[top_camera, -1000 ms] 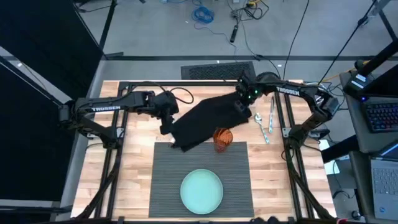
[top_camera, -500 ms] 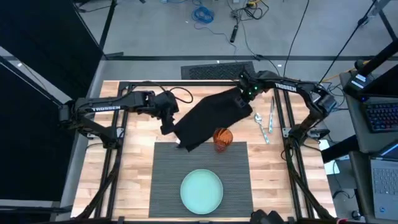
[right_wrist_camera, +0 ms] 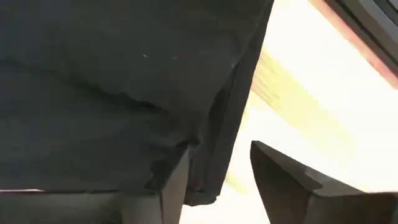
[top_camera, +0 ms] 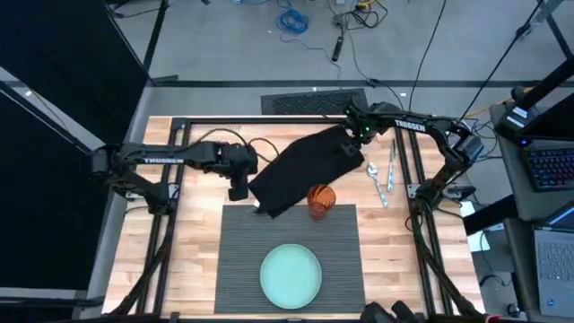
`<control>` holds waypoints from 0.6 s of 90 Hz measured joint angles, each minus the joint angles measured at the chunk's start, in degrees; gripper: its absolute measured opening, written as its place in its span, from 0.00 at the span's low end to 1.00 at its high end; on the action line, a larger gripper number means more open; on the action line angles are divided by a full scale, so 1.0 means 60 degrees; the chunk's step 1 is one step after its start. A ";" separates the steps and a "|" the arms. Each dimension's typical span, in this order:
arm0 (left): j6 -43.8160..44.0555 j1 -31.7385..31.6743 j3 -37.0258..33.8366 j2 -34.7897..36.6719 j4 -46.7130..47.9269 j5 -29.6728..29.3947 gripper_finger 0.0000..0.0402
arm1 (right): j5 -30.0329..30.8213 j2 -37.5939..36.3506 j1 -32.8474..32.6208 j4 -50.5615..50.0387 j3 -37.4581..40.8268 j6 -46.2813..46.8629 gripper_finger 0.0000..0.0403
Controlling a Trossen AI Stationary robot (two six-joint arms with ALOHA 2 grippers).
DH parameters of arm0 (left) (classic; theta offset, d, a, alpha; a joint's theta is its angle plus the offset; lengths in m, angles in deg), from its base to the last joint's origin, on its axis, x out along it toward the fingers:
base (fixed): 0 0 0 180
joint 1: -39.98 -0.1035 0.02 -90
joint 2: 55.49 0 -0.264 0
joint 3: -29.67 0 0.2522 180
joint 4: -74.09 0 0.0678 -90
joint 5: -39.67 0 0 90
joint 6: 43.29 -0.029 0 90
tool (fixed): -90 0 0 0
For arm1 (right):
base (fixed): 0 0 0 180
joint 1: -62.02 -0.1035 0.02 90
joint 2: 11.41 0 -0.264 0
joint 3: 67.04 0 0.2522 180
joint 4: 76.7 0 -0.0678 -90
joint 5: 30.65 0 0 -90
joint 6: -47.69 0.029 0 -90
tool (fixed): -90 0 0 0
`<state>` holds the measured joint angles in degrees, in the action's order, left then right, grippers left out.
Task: Set table place
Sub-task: Fold the black napkin
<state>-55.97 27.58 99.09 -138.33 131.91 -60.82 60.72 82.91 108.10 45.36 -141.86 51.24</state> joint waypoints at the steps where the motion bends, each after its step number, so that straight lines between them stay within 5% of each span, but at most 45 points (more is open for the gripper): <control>1: -0.0090 0.0023 -0.0011 -0.0041 -0.0067 -0.0072 0.26 | 0.0000 0.0000 0.0000 0.0005 0.0000 0.0000 0.43; 54: -0.1625 0.0784 -0.0176 -0.1414 -0.1291 0.0397 0.26 | -0.0003 0.0000 0.0004 0.0110 0.0007 -0.0159 0.44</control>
<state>-65.72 32.29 98.04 -146.82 124.16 -58.44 60.70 82.91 108.12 46.02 -141.82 50.28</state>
